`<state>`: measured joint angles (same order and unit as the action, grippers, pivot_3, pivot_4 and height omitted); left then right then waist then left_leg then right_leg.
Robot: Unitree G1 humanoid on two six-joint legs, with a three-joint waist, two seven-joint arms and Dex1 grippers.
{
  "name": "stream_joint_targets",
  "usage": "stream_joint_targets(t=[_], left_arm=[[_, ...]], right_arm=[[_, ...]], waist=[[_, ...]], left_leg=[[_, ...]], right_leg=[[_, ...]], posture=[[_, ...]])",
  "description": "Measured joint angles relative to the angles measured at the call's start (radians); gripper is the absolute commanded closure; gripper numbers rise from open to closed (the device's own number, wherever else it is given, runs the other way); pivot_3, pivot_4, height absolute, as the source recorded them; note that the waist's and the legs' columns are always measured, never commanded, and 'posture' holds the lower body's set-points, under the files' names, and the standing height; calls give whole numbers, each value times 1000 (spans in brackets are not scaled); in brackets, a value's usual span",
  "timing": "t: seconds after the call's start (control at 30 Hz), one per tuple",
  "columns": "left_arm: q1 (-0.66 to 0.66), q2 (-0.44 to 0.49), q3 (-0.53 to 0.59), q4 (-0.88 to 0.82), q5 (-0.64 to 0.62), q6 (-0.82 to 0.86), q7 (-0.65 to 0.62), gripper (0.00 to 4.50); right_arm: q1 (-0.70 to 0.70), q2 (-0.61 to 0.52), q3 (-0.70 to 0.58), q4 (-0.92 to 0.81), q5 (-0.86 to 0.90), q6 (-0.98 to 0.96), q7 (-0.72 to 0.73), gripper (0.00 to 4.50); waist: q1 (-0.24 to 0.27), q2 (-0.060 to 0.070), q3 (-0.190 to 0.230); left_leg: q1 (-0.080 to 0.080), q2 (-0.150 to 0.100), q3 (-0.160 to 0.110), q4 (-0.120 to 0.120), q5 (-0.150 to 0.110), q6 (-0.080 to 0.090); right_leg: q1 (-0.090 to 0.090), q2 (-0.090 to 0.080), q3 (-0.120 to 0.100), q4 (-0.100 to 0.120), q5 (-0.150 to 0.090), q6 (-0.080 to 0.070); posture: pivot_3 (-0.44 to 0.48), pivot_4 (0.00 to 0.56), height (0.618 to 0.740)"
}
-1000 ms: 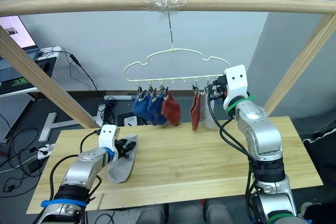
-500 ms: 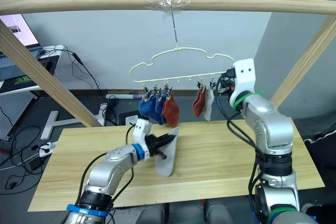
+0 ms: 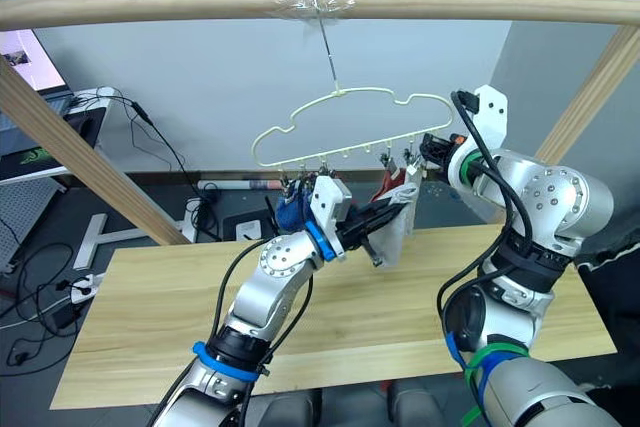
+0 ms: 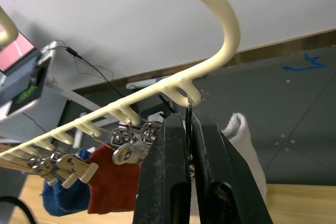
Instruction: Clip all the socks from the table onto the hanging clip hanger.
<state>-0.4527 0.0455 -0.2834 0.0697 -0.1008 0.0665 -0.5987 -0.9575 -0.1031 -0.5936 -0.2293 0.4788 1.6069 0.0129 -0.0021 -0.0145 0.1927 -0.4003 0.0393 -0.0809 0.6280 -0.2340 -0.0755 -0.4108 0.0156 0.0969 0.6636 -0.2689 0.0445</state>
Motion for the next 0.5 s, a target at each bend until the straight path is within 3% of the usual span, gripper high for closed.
stream_joint_targets(t=[0.5], left_arm=[[-103, -59, 14, 187, 72, -113, 132, 4469]], right_arm=[[4, -22, -34, 37, 327, 0, -283, 4500]], waist=[[-10, 0, 0]], left_leg=[[0, 0, 0, 0, 0, 0]], right_leg=[[0, 0, 0, 0, 0, 0]], posture=[[30, 182, 740]])
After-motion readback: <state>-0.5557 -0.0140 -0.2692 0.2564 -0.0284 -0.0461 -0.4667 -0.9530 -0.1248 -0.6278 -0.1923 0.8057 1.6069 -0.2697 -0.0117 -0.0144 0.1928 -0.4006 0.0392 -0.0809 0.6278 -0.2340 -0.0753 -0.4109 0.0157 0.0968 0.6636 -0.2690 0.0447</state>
